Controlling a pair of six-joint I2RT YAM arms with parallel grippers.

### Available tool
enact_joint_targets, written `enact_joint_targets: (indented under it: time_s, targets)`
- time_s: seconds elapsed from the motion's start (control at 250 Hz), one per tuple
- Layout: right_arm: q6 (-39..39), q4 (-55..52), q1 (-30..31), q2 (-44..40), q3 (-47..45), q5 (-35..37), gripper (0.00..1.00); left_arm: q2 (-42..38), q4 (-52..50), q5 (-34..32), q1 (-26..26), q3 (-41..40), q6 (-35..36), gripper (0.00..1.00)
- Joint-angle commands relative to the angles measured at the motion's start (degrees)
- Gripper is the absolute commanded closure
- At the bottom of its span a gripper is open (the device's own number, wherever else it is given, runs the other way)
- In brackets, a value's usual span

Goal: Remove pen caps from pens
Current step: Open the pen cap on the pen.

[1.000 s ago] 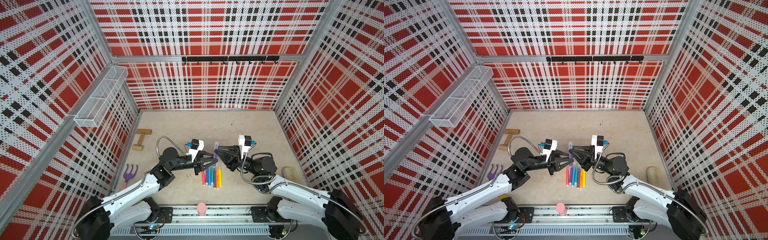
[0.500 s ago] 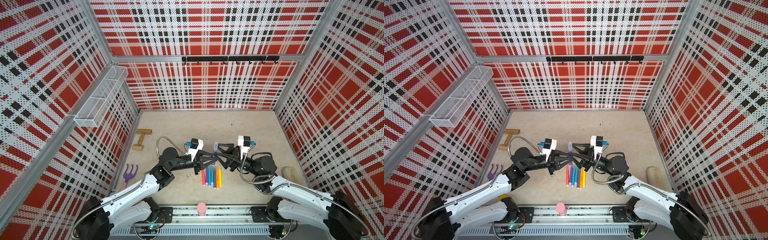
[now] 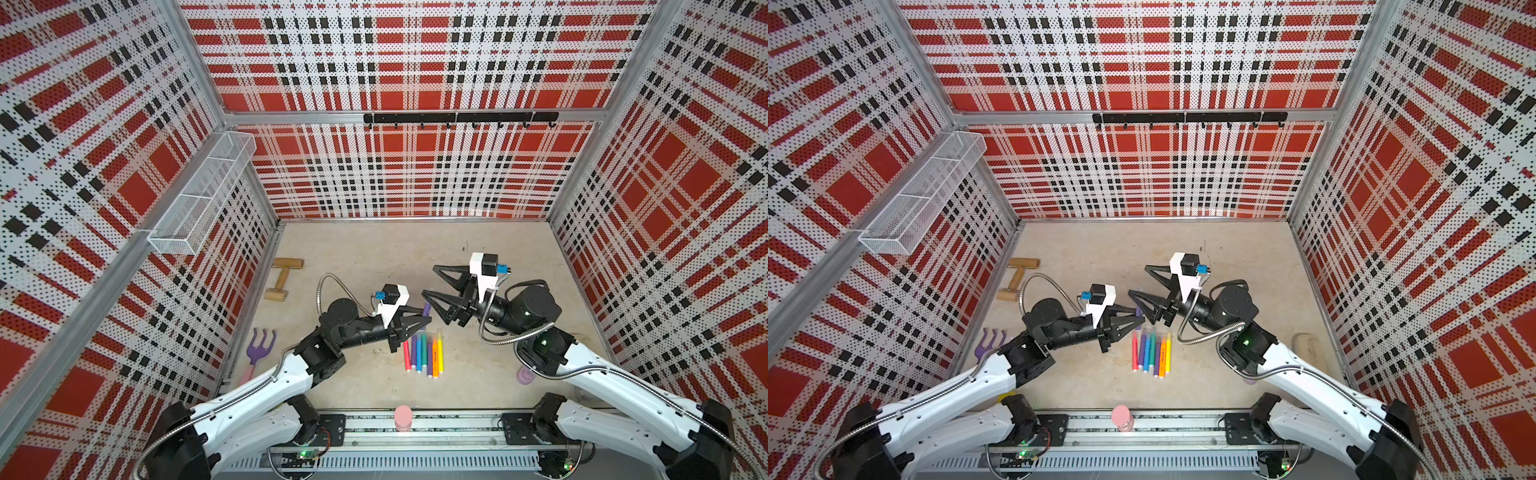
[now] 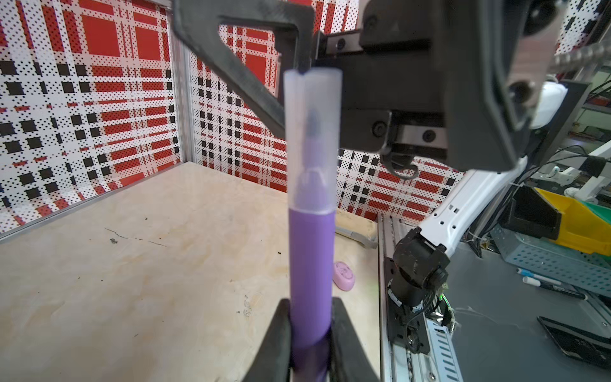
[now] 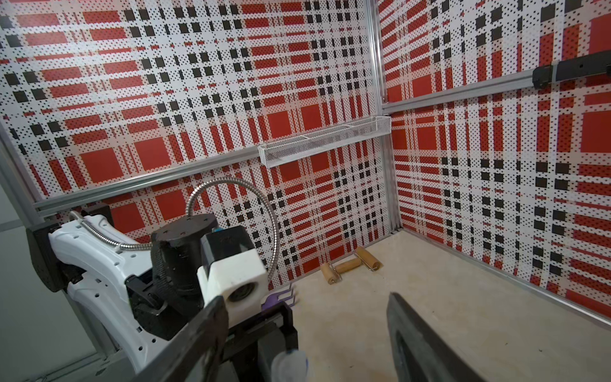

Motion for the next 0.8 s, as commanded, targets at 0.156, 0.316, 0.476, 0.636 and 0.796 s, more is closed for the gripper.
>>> enact_joint_targets:
  time_s: [0.156, 0.316, 0.476, 0.636, 0.796]
  targets:
    - [-2.5, -4.6, 0.3, 0.9, 1.9, 1.4, 0.36, -2.6, -1.1, -1.7, -0.5, 1.0, 1.9, 1.00]
    - [-2.4, -4.6, 0.3, 0.6, 1.6, 0.9, 0.62, -1.9, -1.8, -1.8, -0.7, 1.3, 2.1, 1.00]
    - [-2.7, -4.8, 0.3, 0.3, 1.5, 0.3, 0.78, -1.4, -2.2, -2.4, -0.9, 1.5, 2.2, 1.00]
    - [-3.0, -5.5, 0.3, -0.5, 1.2, -0.2, 0.86, -1.2, -2.5, -3.7, -0.9, 1.4, 2.5, 1.00]
    - [-3.4, -6.5, 0.3, -0.9, 1.6, 0.0, 1.00, -0.6, -2.9, -3.9, -0.8, 1.6, 2.5, 1.00]
